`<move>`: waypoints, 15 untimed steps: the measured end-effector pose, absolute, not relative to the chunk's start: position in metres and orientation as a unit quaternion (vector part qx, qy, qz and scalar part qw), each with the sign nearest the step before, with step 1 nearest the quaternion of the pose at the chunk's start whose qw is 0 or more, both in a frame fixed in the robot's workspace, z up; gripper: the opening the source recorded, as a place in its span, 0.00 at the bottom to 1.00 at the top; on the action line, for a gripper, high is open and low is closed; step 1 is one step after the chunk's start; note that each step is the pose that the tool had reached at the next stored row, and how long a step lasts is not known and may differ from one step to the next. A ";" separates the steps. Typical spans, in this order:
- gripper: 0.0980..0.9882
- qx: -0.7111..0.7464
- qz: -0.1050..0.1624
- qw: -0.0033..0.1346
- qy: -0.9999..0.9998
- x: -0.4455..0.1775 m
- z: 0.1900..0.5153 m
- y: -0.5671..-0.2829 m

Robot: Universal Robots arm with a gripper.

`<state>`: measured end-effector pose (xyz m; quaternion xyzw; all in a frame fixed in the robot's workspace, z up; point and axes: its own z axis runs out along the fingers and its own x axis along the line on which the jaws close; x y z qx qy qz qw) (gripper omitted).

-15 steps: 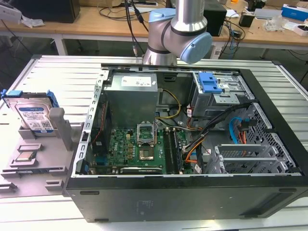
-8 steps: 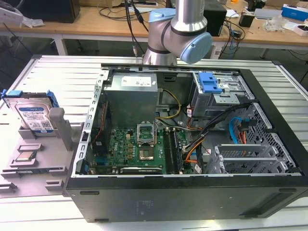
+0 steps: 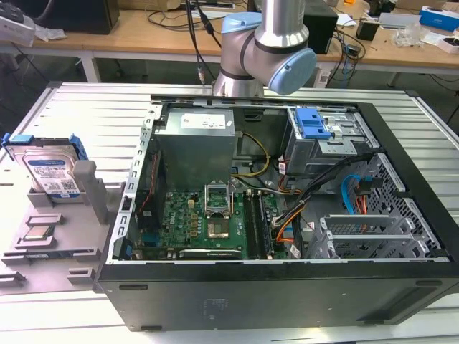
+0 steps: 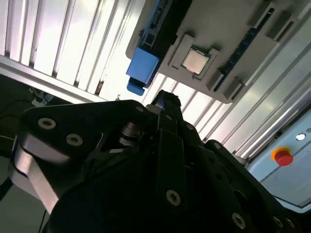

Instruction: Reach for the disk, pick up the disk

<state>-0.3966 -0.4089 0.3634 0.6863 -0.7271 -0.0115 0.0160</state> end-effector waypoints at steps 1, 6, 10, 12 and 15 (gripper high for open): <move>0.01 0.678 -0.011 0.016 -0.735 -0.397 0.363 -0.409; 0.01 0.667 -0.009 0.018 -0.744 -0.396 0.363 -0.409; 0.01 0.668 -0.009 0.018 -0.744 -0.396 0.363 -0.409; 0.15 0.668 -0.009 0.018 -0.744 -0.396 0.363 -0.409; 0.36 0.668 -0.009 0.018 -0.744 -0.396 0.363 -0.409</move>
